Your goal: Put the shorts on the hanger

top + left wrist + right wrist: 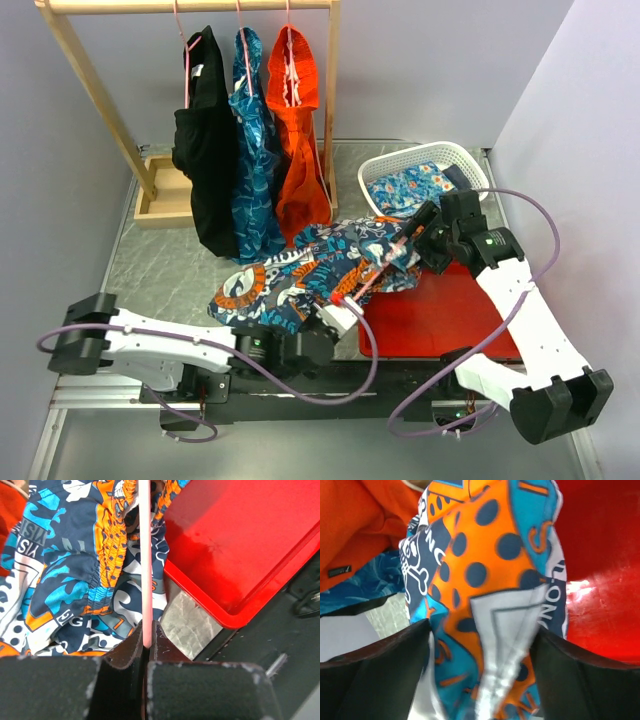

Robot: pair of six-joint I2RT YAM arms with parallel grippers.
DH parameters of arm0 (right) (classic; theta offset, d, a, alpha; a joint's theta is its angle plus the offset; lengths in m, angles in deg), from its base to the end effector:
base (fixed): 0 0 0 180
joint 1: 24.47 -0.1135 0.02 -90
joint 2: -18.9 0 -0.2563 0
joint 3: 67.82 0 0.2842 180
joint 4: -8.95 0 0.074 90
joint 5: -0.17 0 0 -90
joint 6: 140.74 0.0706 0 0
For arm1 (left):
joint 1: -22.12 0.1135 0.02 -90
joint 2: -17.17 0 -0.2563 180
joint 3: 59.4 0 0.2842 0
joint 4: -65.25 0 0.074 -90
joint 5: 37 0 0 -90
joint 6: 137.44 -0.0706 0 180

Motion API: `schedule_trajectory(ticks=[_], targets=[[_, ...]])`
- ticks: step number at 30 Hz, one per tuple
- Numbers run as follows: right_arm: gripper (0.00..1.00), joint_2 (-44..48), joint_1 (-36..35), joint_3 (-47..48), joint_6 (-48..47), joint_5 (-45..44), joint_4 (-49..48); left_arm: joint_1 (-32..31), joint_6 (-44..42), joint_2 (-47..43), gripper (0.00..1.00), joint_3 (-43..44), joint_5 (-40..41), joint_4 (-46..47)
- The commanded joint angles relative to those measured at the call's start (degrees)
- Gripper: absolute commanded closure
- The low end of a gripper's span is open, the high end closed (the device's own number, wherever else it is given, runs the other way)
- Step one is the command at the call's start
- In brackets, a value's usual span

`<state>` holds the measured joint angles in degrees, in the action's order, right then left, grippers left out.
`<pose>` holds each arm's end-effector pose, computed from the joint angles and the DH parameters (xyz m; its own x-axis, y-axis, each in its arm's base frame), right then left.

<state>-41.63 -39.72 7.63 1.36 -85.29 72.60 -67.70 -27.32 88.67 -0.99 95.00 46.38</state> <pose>0.2530 0.0748 0.3013 -0.6921 0.6266 -0.3582 0.3802 0.7384 0.5570 0.0483 -0.3226 0.2252 -0.2566 0.3009 -0.9185 0.6955 0.7173 0.0407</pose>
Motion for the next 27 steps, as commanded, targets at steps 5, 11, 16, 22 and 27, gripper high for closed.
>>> schedule_trajectory(ticks=[5,11,16,22,27], targets=[[0.66,2.70,2.85,-3.49,1.34,3.29,-1.71,-3.08,-5.97,5.48,0.99,5.46,10.20,3.16],[1.00,3.66,3.47,-6.14,0.47,4.96,-3.91,-3.08,-4.48,5.66,0.62,6.34,9.07,4.74],[1.00,6.39,3.56,-6.66,-2.35,5.57,-6.63,-3.08,-0.79,3.30,0.35,6.26,5.73,2.90],[1.00,6.66,3.56,-5.52,-5.07,5.75,-7.52,-2.29,7.64,-5.21,0.18,3.89,3.97,-2.01],[1.00,8.32,3.47,-4.73,-6.91,6.88,-9.36,3.85,20.12,-9.54,0.23,1.60,-1.20,-8.70]])
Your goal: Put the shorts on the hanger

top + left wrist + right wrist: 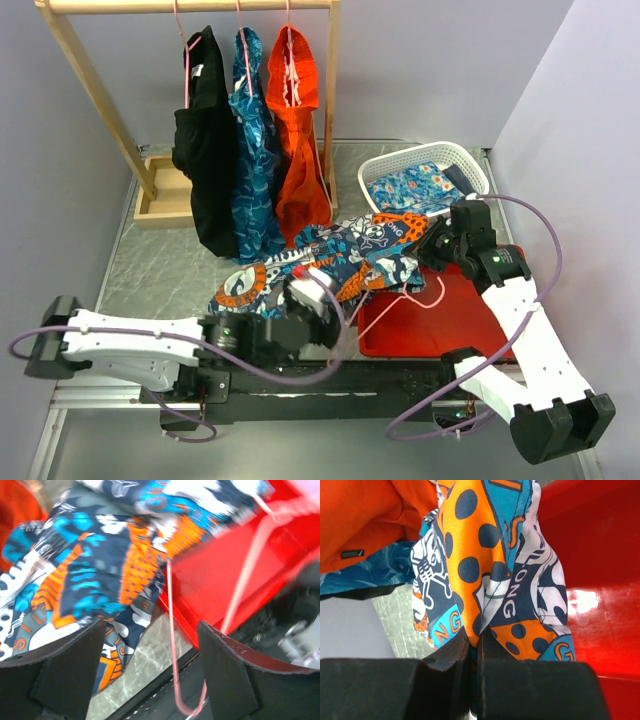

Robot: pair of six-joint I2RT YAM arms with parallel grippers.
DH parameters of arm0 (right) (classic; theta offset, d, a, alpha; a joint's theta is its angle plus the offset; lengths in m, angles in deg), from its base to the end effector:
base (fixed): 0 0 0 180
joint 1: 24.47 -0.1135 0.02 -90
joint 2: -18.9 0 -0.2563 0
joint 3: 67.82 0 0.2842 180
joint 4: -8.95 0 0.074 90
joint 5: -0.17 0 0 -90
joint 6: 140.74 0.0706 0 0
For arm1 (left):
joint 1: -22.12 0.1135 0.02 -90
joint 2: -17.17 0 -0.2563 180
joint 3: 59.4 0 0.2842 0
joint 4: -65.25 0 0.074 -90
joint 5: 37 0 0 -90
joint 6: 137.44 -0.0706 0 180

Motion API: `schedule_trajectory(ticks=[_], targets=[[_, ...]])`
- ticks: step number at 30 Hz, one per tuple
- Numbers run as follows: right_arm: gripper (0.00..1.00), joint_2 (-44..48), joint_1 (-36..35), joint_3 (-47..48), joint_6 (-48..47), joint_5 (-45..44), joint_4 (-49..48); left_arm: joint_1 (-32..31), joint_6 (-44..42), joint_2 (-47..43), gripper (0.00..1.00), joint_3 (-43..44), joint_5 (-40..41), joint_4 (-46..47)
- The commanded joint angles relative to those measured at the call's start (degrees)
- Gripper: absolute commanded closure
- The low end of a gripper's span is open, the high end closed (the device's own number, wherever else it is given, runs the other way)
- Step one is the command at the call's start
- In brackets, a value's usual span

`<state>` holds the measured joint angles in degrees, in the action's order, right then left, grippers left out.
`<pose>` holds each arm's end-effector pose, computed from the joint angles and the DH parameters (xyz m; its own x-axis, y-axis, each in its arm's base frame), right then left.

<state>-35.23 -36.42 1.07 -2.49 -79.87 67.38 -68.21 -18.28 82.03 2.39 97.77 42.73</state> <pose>0.2406 0.0634 0.2945 -0.6933 0.6044 -0.3925 0.2867 0.7311 0.6192 0.0480 -0.3071 0.2767 -0.3455 0.0697 -0.9358 0.6244 0.7616 -0.1738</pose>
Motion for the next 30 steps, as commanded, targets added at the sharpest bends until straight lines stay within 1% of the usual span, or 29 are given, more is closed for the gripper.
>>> schedule_trajectory(ticks=[1,2,4,6,8,10,12,13,19,21,24,27,28,30], targets=[[1.00,2.18,0.25,2.18,-4.03,2.25,-4.49,6.63,12.30,-3.07,0.25,-2.49,-5.73,-6.10],[1.00,2.36,0.26,3.31,-5.43,2.78,-4.49,7.52,14.23,-2.99,0.26,-2.93,-8.62,-6.54],[1.00,2.54,0.17,4.63,-6.50,2.35,-3.26,9.02,16.08,-1.24,0.29,-3.29,-10.14,-7.42],[1.00,3.06,0.25,5.60,-7.29,2.87,-3.26,9.20,17.41,0.87,0.29,-2.94,-11.64,-8.57],[1.00,3.59,0.26,5.78,-7.90,3.58,-3.52,9.20,19.07,5.44,0.26,-1.45,-11.90,-9.53],[1.00,3.94,0.26,5.96,-8.08,3.40,-3.00,9.20,20.49,10.87,0.23,1.36,-9.97,-12.69],[1.00,4.47,0.17,6.05,-8.26,3.49,-2.91,9.20,21.63,14.14,0.21,3.30,-9.01,-14.36],[1.00,4.56,0.17,6.05,-8.35,3.58,-2.56,9.29,21.98,16.94,0.18,5.05,-8.57,-14.54],[1.00,5.35,0.08,6.57,-8.00,4.55,-1.94,11.39,24.79,24.51,0.16,11.03,-3.13,-16.92],[1.00,5.35,0.08,6.57,-7.64,4.37,-1.77,11.75,25.67,25.49,0.16,12.52,-1.54,-16.92],[1.00,5.70,0.17,6.75,-7.03,4.46,-1.68,13.59,29.36,27.07,0.18,14.20,2.06,-19.29],[1.00,5.96,0.17,7.19,-6.06,4.55,-1.42,15.52,31.47,27.25,0.23,14.38,4.35,-19.91],[1.00,6.05,0.17,7.36,-5.97,4.37,-1.33,16.05,32.43,26.81,0.28,14.29,5.05,-20.34],[1.00,6.14,0.08,8.15,-5.62,3.93,-0.98,16.14,33.49,26.02,0.31,14.29,6.99,-21.83]])
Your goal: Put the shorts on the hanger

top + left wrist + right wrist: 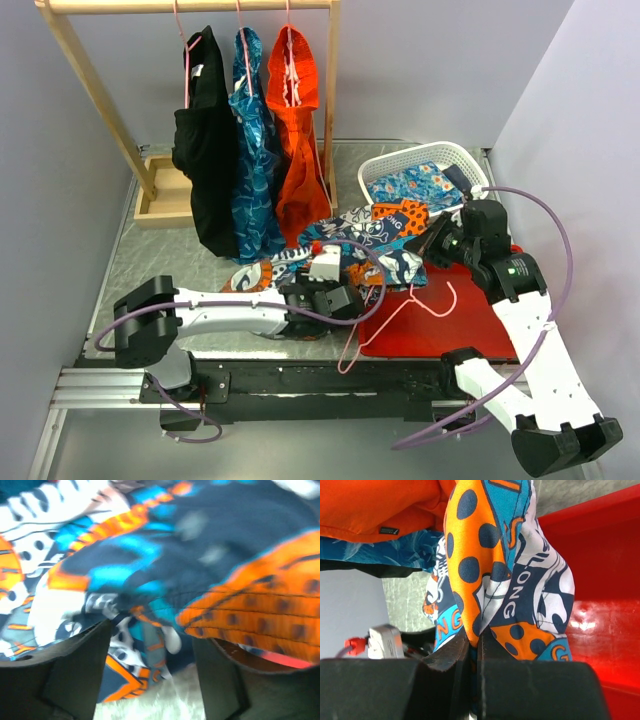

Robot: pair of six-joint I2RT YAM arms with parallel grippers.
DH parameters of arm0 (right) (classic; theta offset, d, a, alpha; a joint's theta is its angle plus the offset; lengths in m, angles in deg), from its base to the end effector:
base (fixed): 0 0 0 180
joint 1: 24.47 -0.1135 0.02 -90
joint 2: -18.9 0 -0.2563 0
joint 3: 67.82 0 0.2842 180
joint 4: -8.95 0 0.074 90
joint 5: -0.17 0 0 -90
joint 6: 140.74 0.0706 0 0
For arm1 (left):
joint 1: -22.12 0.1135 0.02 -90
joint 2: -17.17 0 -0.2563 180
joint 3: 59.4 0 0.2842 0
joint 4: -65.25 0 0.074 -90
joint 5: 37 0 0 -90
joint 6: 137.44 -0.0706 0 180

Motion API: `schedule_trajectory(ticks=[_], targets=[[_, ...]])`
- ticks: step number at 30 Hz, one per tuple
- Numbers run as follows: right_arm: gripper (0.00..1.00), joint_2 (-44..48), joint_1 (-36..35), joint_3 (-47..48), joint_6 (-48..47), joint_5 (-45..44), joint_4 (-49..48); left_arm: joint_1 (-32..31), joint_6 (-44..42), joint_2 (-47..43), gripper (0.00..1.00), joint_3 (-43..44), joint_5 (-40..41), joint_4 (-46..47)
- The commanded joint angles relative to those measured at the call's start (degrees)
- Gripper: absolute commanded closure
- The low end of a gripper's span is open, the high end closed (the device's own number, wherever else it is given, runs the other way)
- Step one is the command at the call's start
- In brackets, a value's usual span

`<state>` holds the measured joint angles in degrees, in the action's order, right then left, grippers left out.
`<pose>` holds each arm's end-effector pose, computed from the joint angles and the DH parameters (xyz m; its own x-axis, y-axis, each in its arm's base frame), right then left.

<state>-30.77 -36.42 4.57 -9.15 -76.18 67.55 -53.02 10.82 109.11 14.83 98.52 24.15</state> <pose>0.2233 0.0643 0.3351 -0.6866 0.5140 -0.5142 0.0902 0.7620 0.6413 0.1419 -0.3383 0.1776 -0.6108 -0.0216 -0.7915 0.1198 0.9856 -0.1193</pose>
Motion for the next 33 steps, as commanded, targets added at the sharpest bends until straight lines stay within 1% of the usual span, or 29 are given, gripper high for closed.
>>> schedule_trajectory(ticks=[1,2,4,8,11,14,15,16,20,22,26,29,30,31,33], targets=[[1.00,1.59,0.17,4.83,1.13,-0.11,-0.98,0.95,5.10,-2.02,0.38,1.68,6.69,-3.70],[1.00,1.59,0.17,5.27,1.31,-0.20,-0.80,1.04,5.37,-2.64,0.40,1.51,7.04,-4.14],[1.00,1.59,0.17,5.54,1.57,-0.12,-1.15,1.65,5.29,-4.22,0.46,0.37,7.22,-4.23],[1.00,1.33,0.17,5.89,2.27,1.11,-1.68,3.67,3.53,-6.94,0.52,-2.62,5.55,-1.78],[1.00,1.51,0.17,5.98,2.27,0.85,-1.76,4.29,-0.60,-9.14,0.53,-4.55,2.92,4.19],[1.00,1.51,0.08,5.89,2.36,0.94,-1.68,4.29,-3.76,-9.50,0.50,-4.74,0.98,8.68],[1.00,1.51,0.08,5.80,2.36,1.03,-1.76,4.29,-4.38,-9.41,0.47,-4.65,0.54,9.47],[1.00,1.33,0.17,5.80,2.36,1.03,-1.85,4.21,-5.34,-9.41,0.47,-4.56,-0.07,10.87],[1.00,1.24,0.08,6.06,2.27,0.94,-1.50,3.42,-6.05,-10.02,0.45,-4.91,-0.07,13.17],[1.00,1.33,0.08,5.89,2.45,0.85,-1.59,3.33,-7.36,-10.20,0.43,-5.44,-0.60,14.48],[1.00,1.07,-0.01,5.98,3.06,1.20,-2.12,3.41,-8.25,-9.06,0.43,-5.62,0.97,16.42],[1.00,0.54,-0.10,6.85,3.94,1.64,-2.20,3.68,-5.89,-8.36,0.50,-6.14,5.10,15.73],[1.00,0.28,-0.10,7.20,4.12,1.73,-2.29,3.85,-5.01,-8.53,0.54,-6.75,6.41,15.46],[1.00,0.19,-0.18,7.47,4.29,1.73,-2.38,4.11,-3.87,-9.58,0.60,-7.37,8.60,15.81],[1.00,-0.08,-0.36,8.35,4.73,1.64,-2.29,4.47,-4.12,-11.25,0.65,-10.08,9.68,17.99]])
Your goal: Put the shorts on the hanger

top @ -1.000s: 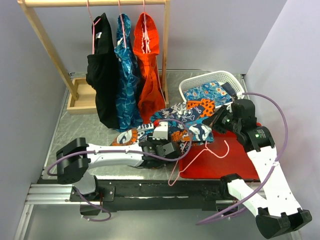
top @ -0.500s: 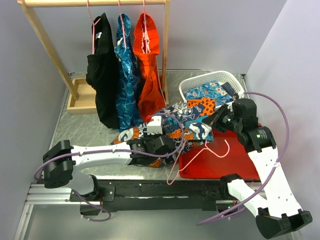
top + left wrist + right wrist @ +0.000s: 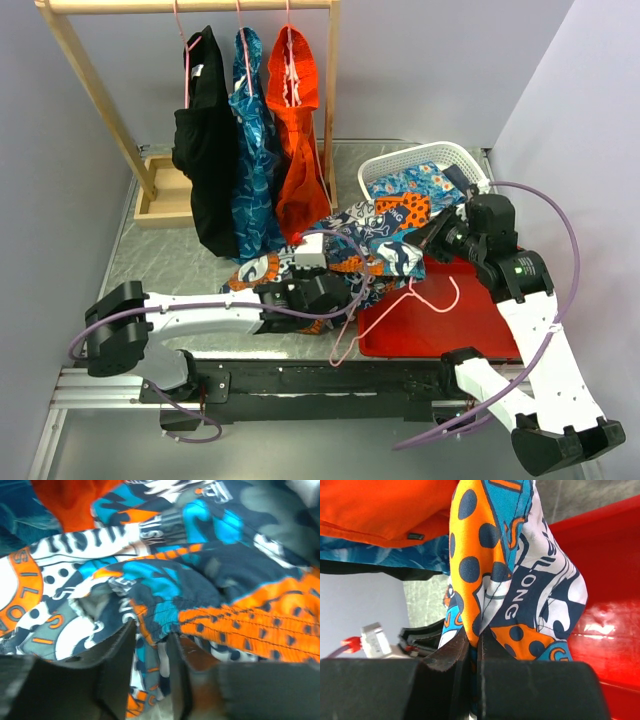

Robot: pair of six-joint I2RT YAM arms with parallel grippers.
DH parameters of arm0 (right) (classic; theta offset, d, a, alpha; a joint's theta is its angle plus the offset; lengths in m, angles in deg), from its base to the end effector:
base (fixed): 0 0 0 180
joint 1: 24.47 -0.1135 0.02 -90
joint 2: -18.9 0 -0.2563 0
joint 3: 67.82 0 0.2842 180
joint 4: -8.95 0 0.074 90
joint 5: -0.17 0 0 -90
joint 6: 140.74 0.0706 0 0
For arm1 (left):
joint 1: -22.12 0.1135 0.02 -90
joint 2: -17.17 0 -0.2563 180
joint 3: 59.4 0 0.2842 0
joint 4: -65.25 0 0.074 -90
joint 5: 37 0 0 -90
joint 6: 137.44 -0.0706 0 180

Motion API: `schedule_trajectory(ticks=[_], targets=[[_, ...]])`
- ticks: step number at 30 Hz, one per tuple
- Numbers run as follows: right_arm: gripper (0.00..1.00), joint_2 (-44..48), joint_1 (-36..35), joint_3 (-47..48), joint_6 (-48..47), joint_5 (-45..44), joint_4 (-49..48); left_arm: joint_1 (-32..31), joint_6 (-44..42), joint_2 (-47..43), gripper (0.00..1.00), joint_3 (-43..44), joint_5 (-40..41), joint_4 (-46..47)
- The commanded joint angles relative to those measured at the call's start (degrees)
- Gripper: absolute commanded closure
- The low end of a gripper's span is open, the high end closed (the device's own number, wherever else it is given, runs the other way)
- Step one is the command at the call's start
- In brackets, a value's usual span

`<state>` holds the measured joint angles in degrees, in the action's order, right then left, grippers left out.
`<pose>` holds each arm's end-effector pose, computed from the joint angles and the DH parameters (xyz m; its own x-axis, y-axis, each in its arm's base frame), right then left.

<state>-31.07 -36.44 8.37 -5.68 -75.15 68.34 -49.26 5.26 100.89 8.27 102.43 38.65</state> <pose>0.2205 0.0650 0.3575 -0.6670 0.5586 -0.4931 0.0906 0.7177 0.6904 0.1636 -0.3177 0.2084 -0.4795 -0.1973 -0.8551 0.0933 0.9574 -0.2732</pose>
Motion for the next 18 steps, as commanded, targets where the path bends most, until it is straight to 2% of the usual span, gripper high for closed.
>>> schedule_trajectory(ticks=[1,3,4,7,11,18], targets=[[1.00,-0.03,-0.34,4.72,1.43,0.62,-3.17,1.32,-0.66,-4.87,0.68,-4.58,4.46,7.52],[1.00,-0.12,-0.43,5.33,2.22,0.27,-3.34,2.03,-2.25,-6.29,0.75,-7.04,3.22,10.01],[1.00,-0.47,-0.43,5.51,2.58,0.09,-3.60,2.29,-3.74,-7.16,0.83,-7.58,2.61,11.33],[1.00,-1.43,-0.43,7.62,3.89,-2.09,-3.78,2.29,-4.72,-8.57,0.99,-8.55,0.67,11.96],[1.00,-3.63,-0.43,11.30,7.40,-5.35,-5.45,2.29,-6.74,-12.35,0.99,-9.95,-5.38,11.69],[1.00,-9.34,-0.43,19.92,12.68,-14.58,-5.45,2.29,-3.67,-20.52,0.99,-11.01,-19.88,1.86]])
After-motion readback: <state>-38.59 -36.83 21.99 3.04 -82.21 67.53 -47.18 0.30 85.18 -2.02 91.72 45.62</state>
